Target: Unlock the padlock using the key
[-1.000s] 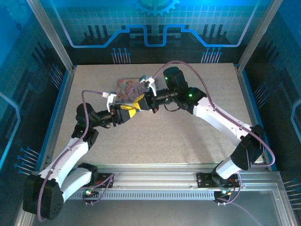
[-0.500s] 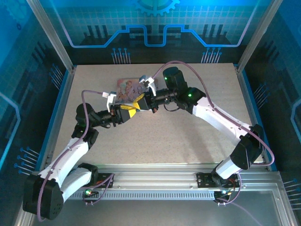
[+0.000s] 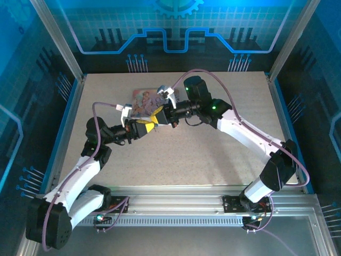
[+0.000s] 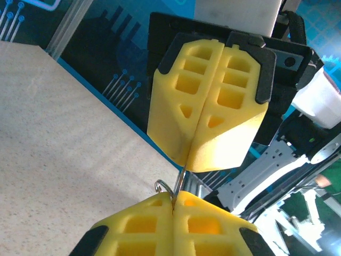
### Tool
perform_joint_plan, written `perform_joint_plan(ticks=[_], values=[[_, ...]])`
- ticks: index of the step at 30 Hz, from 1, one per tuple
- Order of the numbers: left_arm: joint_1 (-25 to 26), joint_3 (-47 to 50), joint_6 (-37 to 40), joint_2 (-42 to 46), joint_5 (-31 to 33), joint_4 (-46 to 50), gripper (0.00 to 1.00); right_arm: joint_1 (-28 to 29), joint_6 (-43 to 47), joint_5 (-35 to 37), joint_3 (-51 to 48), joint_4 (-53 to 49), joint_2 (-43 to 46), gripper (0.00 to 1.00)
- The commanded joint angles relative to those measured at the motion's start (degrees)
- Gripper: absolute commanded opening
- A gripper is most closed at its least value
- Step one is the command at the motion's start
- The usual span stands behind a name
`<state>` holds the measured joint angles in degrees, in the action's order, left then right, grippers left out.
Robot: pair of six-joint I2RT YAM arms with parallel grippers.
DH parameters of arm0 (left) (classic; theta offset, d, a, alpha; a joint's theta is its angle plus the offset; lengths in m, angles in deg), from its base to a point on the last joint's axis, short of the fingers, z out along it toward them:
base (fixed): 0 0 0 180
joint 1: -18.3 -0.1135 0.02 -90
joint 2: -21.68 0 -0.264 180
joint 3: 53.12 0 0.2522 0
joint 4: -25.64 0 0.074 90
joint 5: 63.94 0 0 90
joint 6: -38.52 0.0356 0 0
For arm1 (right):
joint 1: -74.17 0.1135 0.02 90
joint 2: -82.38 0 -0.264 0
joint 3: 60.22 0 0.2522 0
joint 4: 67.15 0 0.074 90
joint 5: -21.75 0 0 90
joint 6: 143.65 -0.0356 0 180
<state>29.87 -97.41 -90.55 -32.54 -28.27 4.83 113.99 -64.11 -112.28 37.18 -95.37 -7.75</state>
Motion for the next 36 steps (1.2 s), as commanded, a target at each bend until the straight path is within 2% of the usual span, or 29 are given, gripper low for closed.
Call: perform_joint_plan(ticks=[1, 4, 8, 11, 17, 21, 24, 28, 32, 36], values=[[0.12, 0.63, 0.62, 1.34, 0.77, -0.37, 0.00, 0.74, -0.59, -1.61, -0.33, 1.15, -1.04, 0.00], [0.04, 0.89, 2.02, 2.47, 1.70, 2.34, 0.00, 0.48, -1.46, -1.07, -0.98, 2.28, -1.21, 0.06], [-0.10, 0.90, 6.58, 5.07, 5.14, 11.47, 0.00, 0.10, -3.26, 0.96, -1.96, 3.96, -0.85, 0.42], [-0.17, 0.66, 11.45, 7.52, 9.13, 20.80, 0.00, -0.16, -4.79, 4.72, -2.42, 4.27, -0.35, 0.54], [-0.24, -0.39, 18.80, 12.88, 21.76, 40.42, 0.00, -1.28, -10.40, 16.46, -5.36, 5.67, -0.42, 0.56], [-0.24, -1.03, 19.83, 16.45, 32.90, 52.61, 0.00, 0.31, -15.06, 34.14, -8.15, 3.67, -2.46, 0.52], [-0.24, -0.21, 20.11, 19.01, 37.20, 55.82, 0.00, 2.61, -19.75, 47.78, -8.41, 0.73, -6.19, 0.50], [-0.24, 1.14, 20.08, 20.35, 39.11, 56.04, 0.00, 6.21, -23.67, 60.20, -4.40, -2.82, -14.59, 0.49], [-0.29, 1.57, 20.61, 19.38, 38.77, 55.36, 0.00, 9.23, -27.02, 66.95, 2.56, -6.45, -23.55, 0.48], [-0.32, 1.60, 20.72, 19.01, 38.02, 54.95, 0.00, 10.28, -30.90, 72.37, 5.98, -7.96, -28.13, 0.47]])
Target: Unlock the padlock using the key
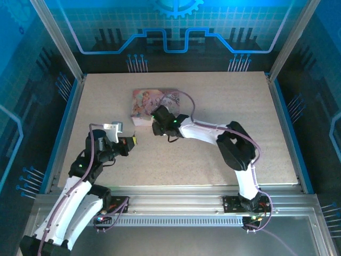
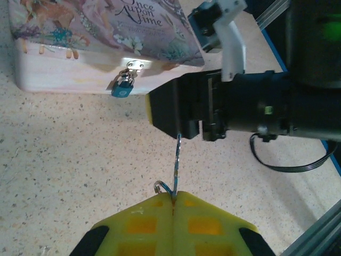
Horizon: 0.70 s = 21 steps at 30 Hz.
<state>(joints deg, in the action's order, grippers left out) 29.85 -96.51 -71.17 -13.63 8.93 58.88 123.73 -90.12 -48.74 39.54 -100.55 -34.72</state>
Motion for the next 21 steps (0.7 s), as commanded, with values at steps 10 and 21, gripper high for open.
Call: perform_joint_plan(ticks=[10, 21], values=[[-0.30, 1.83, 0.70, 0.86, -0.33, 0.57, 0.00, 2.06, -10.53, 15.62, 8.49, -4.22, -7.46, 0.48], [-0.30, 3.07, 0.69, 1.03, -1.11, -0.68, 0.00, 2.99, -15.92, 15.70, 12.67, -6.30, -11.58, 0.55]])
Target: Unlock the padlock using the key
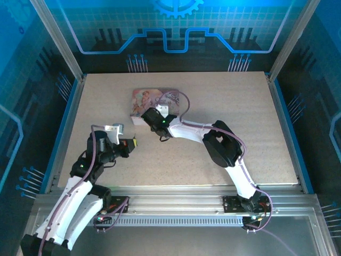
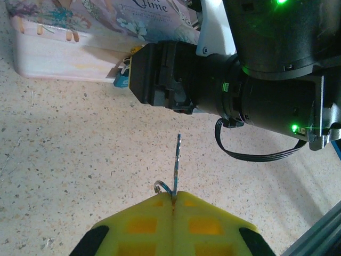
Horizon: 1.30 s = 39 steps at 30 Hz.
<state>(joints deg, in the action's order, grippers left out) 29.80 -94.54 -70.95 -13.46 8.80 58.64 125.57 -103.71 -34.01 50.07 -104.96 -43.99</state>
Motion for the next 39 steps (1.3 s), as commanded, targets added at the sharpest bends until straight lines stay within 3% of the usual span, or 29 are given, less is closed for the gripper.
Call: perform_joint_plan(ticks=[1, 8, 14, 29, 39], values=[[-0.26, 1.18, 0.49, 0.81, -1.03, -0.52, 0.00, 1.24, -2.41, 0.99, 2.78, -2.39, -2.64, 0.56], [-0.25, 1.29, 0.63, 1.82, -1.04, -0.25, 0.00, 2.63, -4.22, 3.90, -0.10, -3.52, -0.09, 0.55], [-0.25, 1.64, 0.76, 3.02, -0.50, 0.00, 0.00, 3.07, -4.30, 2.08, -4.13, -1.19, 3.49, 0.54], [-0.21, 1.57, 0.98, 4.51, 0.55, 1.31, 0.00, 2.11, -4.18, -1.60, 8.47, -1.98, -5.70, 0.52], [-0.26, 1.99, 0.96, 4.39, 0.55, 0.85, 0.00, 0.43, -7.01, -1.90, 10.11, -2.27, -8.75, 0.51]])
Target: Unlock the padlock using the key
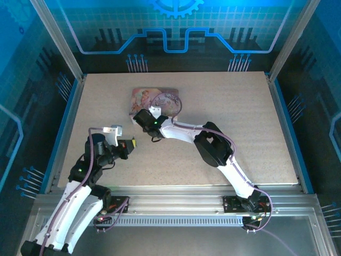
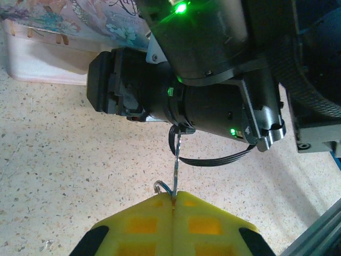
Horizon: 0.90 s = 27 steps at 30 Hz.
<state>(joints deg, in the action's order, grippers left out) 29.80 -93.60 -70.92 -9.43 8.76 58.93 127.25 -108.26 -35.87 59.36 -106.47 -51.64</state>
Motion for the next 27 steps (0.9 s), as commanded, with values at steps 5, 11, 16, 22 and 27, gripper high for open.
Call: perform_joint_plan(ticks=[5, 11, 16, 22, 27], values=[[-0.26, 1.13, 0.84, -0.51, 0.25, 0.33, 0.00, -1.84, -2.65, 0.86, 1.15, 0.25, -1.58, 0.50], [-0.26, 1.19, 0.83, -1.31, 0.16, -0.10, 0.00, -1.86, -1.82, 2.83, 3.09, 0.60, -2.65, 0.48], [-0.26, 1.22, 0.86, -1.66, 0.05, -0.26, 0.00, -1.85, -1.06, 4.13, 4.13, 0.77, -3.53, 0.36], [-0.24, 1.29, 0.84, -2.11, -0.23, -0.43, 0.00, -2.01, 0.58, 5.26, 2.81, 0.69, -2.41, 0.16], [-0.26, 1.65, 0.76, -4.17, -3.49, -2.69, 0.00, -2.58, 4.20, 4.19, -1.08, 1.46, 1.23, 0.10]])
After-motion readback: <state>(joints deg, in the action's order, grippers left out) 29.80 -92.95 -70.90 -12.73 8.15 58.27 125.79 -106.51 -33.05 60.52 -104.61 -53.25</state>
